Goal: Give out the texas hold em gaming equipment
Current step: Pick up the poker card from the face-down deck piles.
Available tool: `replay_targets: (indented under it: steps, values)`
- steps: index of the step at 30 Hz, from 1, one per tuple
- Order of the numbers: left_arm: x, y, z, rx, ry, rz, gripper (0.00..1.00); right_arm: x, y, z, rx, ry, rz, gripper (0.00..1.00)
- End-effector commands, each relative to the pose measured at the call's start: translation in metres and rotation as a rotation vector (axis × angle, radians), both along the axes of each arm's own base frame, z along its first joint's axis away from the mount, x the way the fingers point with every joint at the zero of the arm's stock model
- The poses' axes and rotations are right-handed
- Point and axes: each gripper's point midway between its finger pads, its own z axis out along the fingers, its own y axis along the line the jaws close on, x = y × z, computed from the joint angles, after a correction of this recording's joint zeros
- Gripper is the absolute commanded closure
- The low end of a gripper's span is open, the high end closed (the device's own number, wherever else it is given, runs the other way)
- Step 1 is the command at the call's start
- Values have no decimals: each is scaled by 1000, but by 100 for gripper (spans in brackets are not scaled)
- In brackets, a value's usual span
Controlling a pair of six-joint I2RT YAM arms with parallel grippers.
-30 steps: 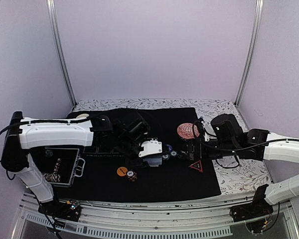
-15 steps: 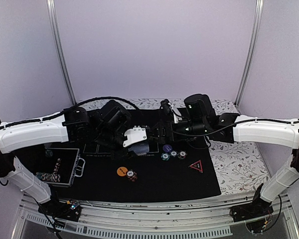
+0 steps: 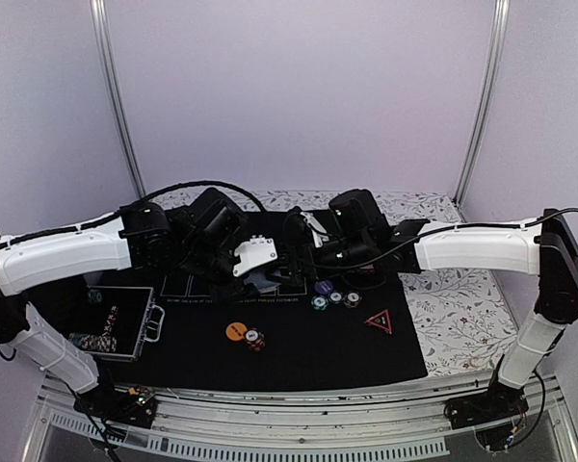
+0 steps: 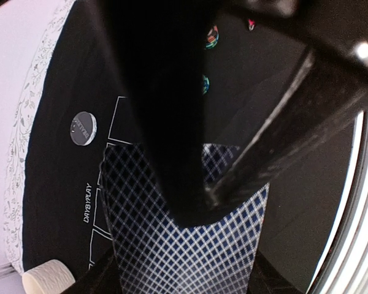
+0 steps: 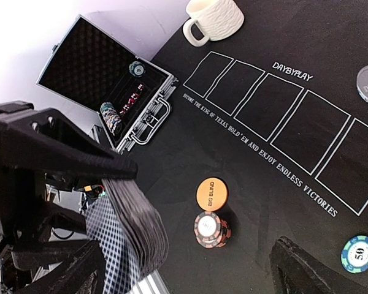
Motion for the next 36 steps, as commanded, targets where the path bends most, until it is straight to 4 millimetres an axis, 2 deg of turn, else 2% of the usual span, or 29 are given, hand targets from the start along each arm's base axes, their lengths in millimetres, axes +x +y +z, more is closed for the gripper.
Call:
replay_targets:
  steps: [1, 8, 19, 22, 23, 25, 31, 36]
  values:
    - [2, -3, 19, -57, -24, 2, 45, 3, 9, 14, 36, -32, 23, 6]
    - [4, 0, 19, -53, -43, 9, 45, 8, -14, -6, -19, 4, -58, 13]
    - [4, 1, 15, -46, -47, 4, 46, 3, -17, 10, 0, -6, -36, 25]
    - [4, 1, 13, -43, -47, 1, 46, -6, -12, 3, 4, 26, 16, 35]
    - [4, 1, 13, -42, -47, 2, 46, -5, -6, 15, 29, 15, 31, 39]
    - [5, 2, 10, -33, -47, 6, 46, -5, -3, 18, 40, 15, 44, 49]
    - [6, 4, 6, -18, -50, 13, 46, -5, -4, 17, 36, 18, 37, 70]
    - [6, 4, 4, -16, -51, 12, 46, -8, -4, 17, 44, 30, 51, 93]
